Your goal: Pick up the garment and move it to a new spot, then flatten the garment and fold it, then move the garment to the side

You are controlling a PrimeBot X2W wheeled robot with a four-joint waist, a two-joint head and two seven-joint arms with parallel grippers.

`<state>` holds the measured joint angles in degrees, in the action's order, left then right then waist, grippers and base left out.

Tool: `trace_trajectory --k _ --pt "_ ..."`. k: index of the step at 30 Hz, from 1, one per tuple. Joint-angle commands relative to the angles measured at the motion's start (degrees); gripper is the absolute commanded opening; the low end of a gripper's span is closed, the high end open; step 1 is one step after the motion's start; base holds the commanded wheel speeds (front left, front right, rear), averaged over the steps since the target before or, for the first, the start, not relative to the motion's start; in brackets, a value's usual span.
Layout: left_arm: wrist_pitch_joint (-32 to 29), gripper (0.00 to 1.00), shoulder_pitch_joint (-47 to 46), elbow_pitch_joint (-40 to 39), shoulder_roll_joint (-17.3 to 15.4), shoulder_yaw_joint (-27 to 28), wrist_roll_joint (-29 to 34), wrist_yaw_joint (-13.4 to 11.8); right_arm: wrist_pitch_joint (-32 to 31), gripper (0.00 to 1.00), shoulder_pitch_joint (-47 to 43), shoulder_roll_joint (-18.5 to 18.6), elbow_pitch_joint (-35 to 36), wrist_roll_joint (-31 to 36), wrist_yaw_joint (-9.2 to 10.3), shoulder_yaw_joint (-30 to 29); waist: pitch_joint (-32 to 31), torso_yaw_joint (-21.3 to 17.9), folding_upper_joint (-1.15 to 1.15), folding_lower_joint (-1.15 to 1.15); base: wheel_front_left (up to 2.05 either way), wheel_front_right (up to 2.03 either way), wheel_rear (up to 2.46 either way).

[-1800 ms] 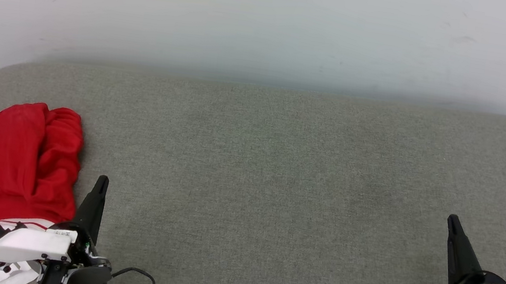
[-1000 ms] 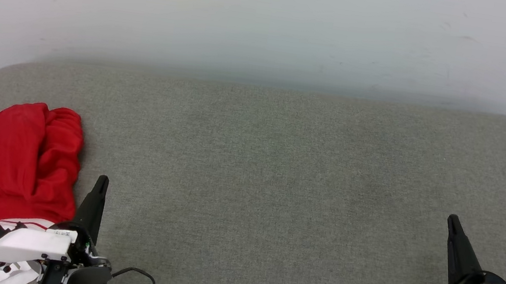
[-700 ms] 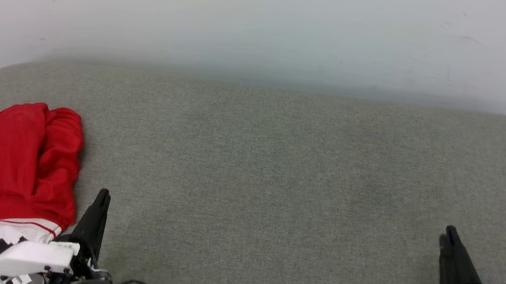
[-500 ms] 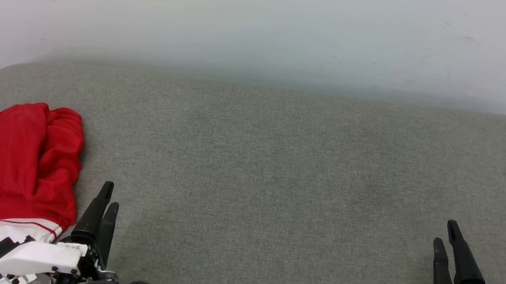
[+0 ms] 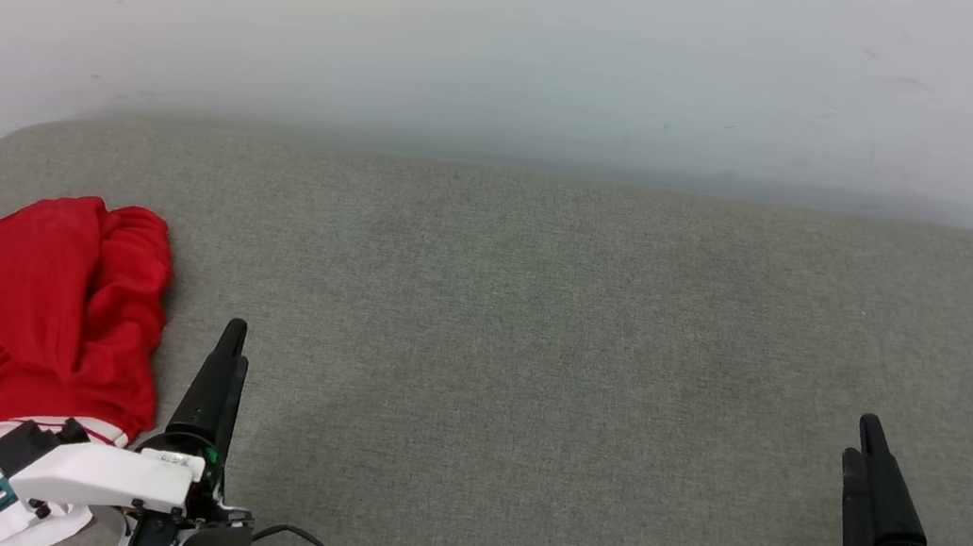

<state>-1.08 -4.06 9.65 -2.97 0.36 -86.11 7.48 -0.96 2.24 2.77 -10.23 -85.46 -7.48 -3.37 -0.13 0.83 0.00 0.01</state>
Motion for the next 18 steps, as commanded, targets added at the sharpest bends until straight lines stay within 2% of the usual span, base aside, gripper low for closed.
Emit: trace_trajectory --k 1,9,18 --pt "0.6 1.0 -0.84 -1.88 -0.58 -0.53 2.24 0.01 0.61 1.0 0.65 0.22 1.56 3.09 -0.01 0.16 -0.04 0.05 0.0 -0.01 0.0 0.0 0.0" --pt "2.47 1.0 -0.55 -3.53 -1.38 -2.25 13.02 0.01 2.37 1.0 0.11 0.42 3.09 18.82 -0.01 0.84 -0.25 0.27 0.0 -0.01 0.0 0.0 0.0" --pt "4.36 1.0 -0.03 -4.46 -0.83 -2.11 26.83 0.01 2.89 1.0 -0.46 0.22 5.41 33.02 -0.01 0.45 -0.39 0.54 0.0 -0.01 0.0 0.0 0.0"
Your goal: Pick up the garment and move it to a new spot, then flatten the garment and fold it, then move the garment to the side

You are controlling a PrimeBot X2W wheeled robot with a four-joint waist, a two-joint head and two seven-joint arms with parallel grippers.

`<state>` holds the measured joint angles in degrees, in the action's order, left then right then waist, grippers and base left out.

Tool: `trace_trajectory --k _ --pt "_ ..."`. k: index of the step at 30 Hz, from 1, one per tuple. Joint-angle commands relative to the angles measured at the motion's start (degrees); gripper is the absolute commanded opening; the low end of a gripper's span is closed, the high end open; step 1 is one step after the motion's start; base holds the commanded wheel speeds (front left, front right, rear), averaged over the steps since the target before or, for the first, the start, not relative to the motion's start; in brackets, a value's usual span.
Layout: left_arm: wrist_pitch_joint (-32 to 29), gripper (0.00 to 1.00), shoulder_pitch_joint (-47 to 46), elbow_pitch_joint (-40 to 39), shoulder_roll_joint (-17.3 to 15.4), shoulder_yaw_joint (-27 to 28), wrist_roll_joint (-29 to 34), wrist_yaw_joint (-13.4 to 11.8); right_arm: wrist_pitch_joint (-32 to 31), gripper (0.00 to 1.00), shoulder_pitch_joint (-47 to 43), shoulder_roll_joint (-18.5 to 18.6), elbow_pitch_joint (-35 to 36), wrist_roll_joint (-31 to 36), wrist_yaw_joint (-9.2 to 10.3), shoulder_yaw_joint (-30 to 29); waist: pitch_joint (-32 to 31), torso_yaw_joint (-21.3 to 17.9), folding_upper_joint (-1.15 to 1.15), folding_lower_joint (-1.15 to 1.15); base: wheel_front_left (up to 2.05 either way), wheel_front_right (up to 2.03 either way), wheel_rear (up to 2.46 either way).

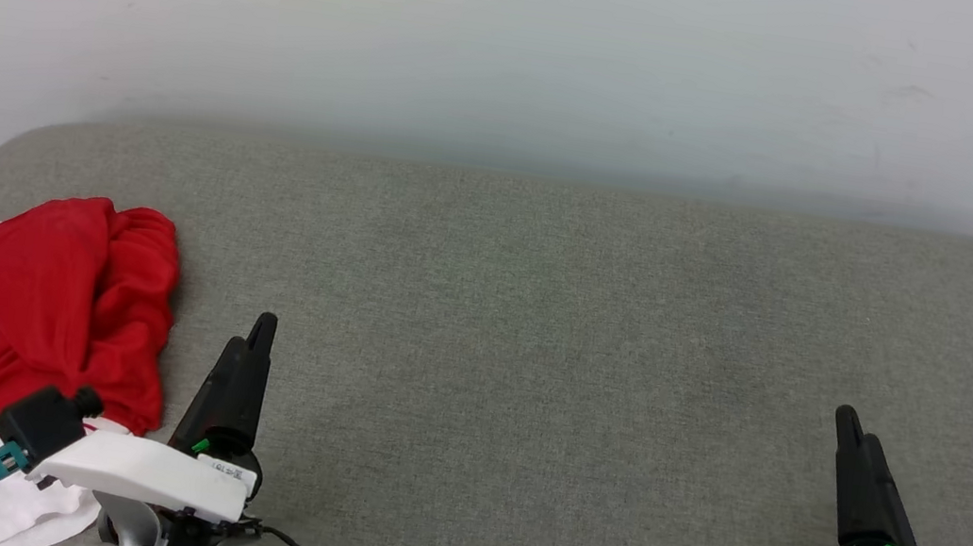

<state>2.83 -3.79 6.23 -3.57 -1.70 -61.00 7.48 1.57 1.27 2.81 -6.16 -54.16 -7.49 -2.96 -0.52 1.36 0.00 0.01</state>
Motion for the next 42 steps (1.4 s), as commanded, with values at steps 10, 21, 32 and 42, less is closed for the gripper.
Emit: trace_trajectory --k 10,21,32,42 --pt "2.37 1.0 -0.13 -1.64 -0.25 0.86 15.6 -0.27 -0.81 1.0 -0.3 0.15 5.53 15.45 0.0 0.69 0.13 0.16 0.0 -0.01 0.0 0.0 0.0" --pt "4.1 1.0 -0.07 -0.88 -1.6 -0.34 26.07 -1.0 -2.15 1.0 -1.46 0.14 8.22 25.02 0.0 -1.01 0.24 0.58 0.0 -0.01 0.0 0.0 0.0" --pt "5.84 1.0 -0.41 -0.27 -2.59 -1.74 33.7 -2.07 -3.29 1.0 -2.67 0.14 10.62 32.7 0.0 -1.81 0.53 0.78 0.0 -0.01 0.0 0.0 0.0" --pt "7.27 1.0 -0.57 -0.41 -3.01 -2.5 38.9 -2.44 -4.21 1.0 -3.73 0.14 12.74 38.13 0.0 -2.54 0.91 1.04 0.0 -0.01 0.0 0.0 0.0"
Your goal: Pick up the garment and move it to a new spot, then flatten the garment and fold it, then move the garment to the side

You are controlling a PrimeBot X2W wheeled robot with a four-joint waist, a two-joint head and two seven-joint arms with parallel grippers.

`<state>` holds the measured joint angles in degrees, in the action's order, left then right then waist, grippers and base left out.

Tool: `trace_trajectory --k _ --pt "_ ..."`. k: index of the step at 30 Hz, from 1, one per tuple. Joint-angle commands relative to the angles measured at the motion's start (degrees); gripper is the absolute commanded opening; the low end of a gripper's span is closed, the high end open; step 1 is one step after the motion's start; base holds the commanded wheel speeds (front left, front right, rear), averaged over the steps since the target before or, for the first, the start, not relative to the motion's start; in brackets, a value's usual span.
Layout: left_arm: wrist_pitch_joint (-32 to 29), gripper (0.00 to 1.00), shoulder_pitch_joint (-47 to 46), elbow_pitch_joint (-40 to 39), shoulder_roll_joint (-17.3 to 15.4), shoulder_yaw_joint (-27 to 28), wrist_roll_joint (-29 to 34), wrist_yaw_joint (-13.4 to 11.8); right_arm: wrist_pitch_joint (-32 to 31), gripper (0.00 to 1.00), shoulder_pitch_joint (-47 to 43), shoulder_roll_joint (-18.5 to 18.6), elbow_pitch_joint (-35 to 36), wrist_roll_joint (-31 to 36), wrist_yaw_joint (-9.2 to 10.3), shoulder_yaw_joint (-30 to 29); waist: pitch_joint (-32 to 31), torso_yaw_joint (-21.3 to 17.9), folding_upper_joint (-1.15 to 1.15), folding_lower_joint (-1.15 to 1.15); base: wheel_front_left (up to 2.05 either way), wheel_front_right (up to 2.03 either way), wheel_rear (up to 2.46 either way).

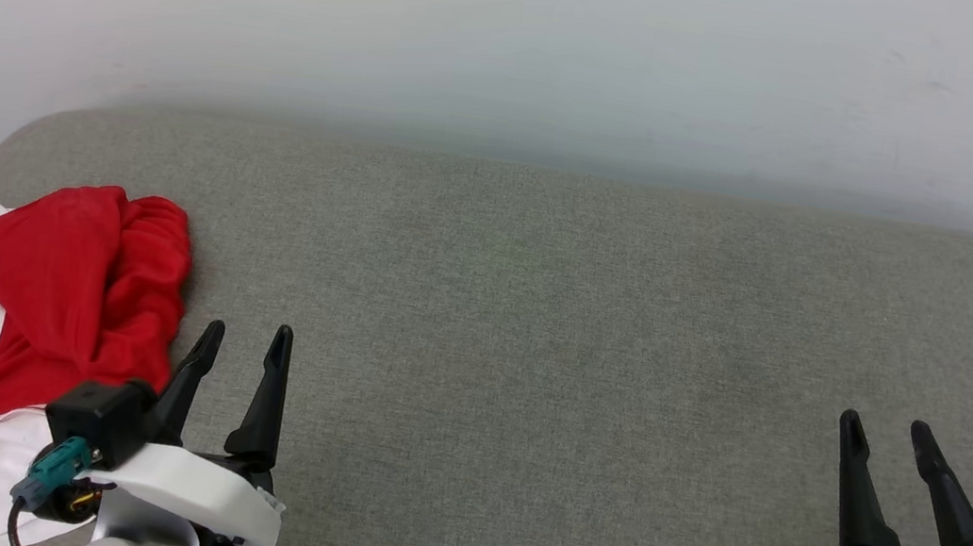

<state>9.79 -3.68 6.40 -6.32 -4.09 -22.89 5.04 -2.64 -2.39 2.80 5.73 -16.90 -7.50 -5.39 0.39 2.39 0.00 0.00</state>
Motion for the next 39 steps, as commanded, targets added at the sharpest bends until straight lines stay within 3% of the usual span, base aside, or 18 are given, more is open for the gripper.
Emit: trace_trajectory --k 1,26,32,39 --pt "0.46 1.0 -0.7 -0.56 -0.3 -0.19 1.29 0.0 -0.08 1.0 -0.17 0.15 1.06 1.3 0.02 -0.22 0.08 0.04 0.0 0.0 0.0 0.0 0.0" --pt "3.56 1.0 -1.27 0.96 0.31 -0.69 11.18 0.55 0.89 1.0 -1.45 0.14 3.79 10.4 0.02 -1.38 0.41 2.16 0.0 0.0 0.0 0.0 0.0" --pt "4.22 1.0 -1.49 1.54 1.23 0.65 11.91 0.04 1.38 1.0 -1.34 0.14 4.11 11.99 0.02 -0.21 0.58 5.71 0.0 0.0 0.0 0.0 0.0" --pt "4.92 1.0 -2.46 3.48 1.97 1.51 13.64 -0.02 2.07 1.0 -0.24 0.13 3.37 13.95 0.02 1.56 0.93 13.12 0.0 0.0 0.0 0.0 0.0"
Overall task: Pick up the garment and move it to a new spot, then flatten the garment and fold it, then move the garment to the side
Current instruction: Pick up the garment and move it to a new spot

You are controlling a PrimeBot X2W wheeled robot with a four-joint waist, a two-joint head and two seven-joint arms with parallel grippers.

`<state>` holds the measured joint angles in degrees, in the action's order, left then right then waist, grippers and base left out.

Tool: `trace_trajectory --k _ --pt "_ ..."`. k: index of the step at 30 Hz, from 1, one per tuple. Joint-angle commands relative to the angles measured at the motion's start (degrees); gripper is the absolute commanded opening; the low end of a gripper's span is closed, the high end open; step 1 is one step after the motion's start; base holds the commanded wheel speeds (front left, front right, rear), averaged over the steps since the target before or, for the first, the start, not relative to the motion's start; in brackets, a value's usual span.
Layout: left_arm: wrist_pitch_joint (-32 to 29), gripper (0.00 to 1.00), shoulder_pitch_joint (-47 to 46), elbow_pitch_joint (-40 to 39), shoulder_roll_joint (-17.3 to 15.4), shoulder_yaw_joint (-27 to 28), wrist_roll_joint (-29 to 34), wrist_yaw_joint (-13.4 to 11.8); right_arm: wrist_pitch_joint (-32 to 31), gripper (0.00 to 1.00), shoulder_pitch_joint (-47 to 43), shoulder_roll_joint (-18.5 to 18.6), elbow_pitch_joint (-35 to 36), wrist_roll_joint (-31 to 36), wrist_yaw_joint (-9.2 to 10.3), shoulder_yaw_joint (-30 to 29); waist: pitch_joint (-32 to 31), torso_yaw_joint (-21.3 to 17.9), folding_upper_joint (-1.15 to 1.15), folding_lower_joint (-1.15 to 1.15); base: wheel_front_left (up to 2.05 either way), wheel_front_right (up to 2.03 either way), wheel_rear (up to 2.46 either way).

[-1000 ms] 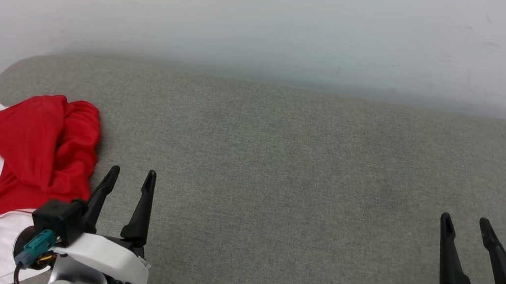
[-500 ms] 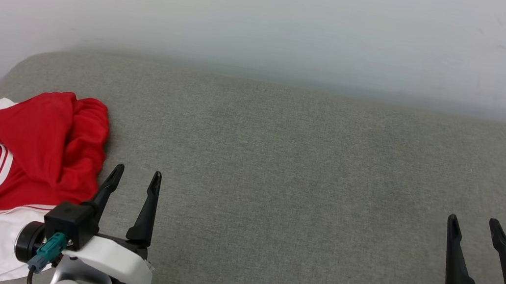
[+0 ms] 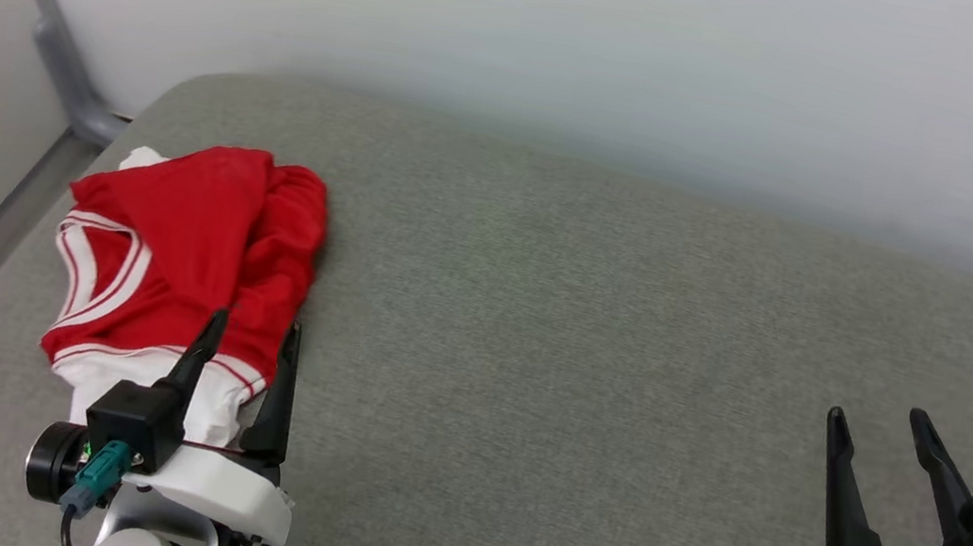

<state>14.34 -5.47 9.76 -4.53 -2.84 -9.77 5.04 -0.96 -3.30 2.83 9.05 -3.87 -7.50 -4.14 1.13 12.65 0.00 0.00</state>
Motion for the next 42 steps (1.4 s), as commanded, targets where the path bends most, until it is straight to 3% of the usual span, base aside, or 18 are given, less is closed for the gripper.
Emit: trace_trajectory --k 1,8,15,31,38,42 --pt "0.52 1.0 -0.81 0.4 0.21 0.44 1.08 -0.11 0.54 1.0 0.79 0.09 -0.07 1.41 0.02 0.6 0.25 4.1 0.0 0.0 0.0 0.0 0.0" --pt "0.94 1.0 -1.26 2.05 0.45 1.95 2.54 -0.43 1.47 1.0 1.71 0.08 -1.24 2.13 0.03 1.85 0.53 12.58 0.0 0.0 0.0 0.0 0.0" --pt "0.87 1.0 -0.97 2.73 0.56 3.25 2.43 -0.52 1.72 1.0 3.13 0.08 -2.32 1.64 0.03 2.75 1.04 17.69 0.0 0.0 0.0 0.0 0.0" --pt "0.87 1.0 1.27 -1.54 1.15 8.45 1.74 -1.32 1.91 1.0 10.67 0.1 -7.13 2.77 0.04 7.99 4.66 19.12 0.0 0.0 0.0 0.0 0.0" --pt "0.87 1.0 -2.48 0.77 0.61 7.78 0.49 0.65 1.73 1.0 11.04 0.1 -7.68 3.12 0.04 6.51 5.42 18.9 0.0 0.0 0.0 0.0 0.0" --pt "-0.17 1.0 -8.86 5.11 -1.62 5.52 -1.39 1.96 1.11 1.0 9.1 0.1 -6.2 3.75 0.04 4.35 6.2 18.61 0.0 0.0 0.0 0.0 0.0"
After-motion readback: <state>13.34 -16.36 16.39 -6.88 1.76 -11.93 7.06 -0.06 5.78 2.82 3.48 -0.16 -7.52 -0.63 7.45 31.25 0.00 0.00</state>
